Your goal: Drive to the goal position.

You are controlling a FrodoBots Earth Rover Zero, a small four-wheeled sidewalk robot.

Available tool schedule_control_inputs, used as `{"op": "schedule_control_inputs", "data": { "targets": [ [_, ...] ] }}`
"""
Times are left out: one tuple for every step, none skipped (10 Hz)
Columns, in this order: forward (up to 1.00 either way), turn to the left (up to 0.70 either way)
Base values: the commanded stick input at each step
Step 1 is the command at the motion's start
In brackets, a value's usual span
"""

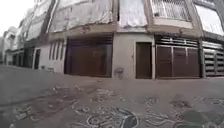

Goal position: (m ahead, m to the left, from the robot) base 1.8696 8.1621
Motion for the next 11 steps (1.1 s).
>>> {"op": "schedule_control_inputs", "data": {
  "targets": [
    [0.0, 0.85],
    [0.0, 0.85],
    [0.0, 0.85],
    [0.0, 0.85],
    [0.0, 0.85],
    [0.0, 0.85],
    [0.0, 0.85],
    [0.0, 0.85],
    [0.0, 0.85],
    [0.0, 0.85],
    [0.0, 0.85]
  ]
}}
